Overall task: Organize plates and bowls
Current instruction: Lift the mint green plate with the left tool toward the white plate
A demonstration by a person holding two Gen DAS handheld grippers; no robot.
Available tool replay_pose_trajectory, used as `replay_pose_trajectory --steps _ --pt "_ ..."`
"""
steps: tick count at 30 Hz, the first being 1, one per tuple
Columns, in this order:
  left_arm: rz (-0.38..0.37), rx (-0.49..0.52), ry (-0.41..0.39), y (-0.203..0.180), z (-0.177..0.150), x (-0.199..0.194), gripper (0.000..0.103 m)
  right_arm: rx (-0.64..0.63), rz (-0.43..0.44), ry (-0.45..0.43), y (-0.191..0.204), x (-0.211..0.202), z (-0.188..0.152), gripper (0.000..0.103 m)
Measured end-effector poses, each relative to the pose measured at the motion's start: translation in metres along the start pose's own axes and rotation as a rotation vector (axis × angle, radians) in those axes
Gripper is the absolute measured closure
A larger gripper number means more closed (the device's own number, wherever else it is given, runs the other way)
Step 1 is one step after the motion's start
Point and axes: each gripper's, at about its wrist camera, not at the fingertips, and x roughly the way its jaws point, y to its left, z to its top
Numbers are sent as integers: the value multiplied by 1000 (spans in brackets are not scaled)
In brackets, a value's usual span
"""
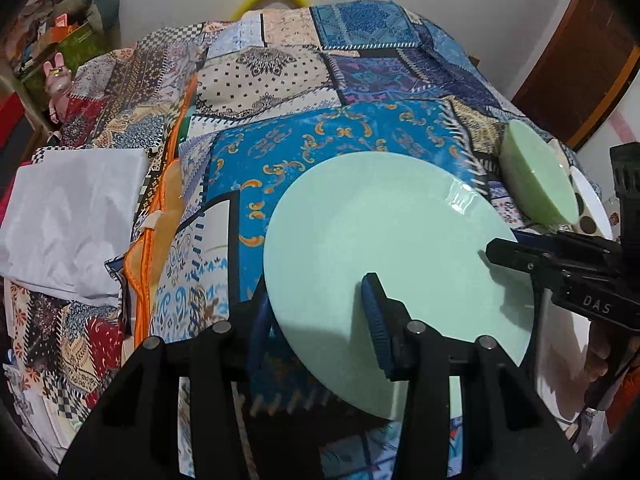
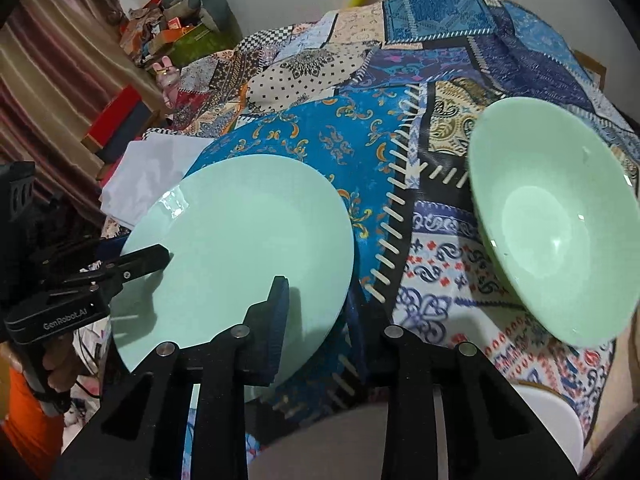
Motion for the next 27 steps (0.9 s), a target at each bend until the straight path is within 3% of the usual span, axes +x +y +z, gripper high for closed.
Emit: replay_pose_trajectory --steps 27 --pt "-8 8 -114 -68 -28 -85 61 -1 48 -158 -9 -98 -39 78"
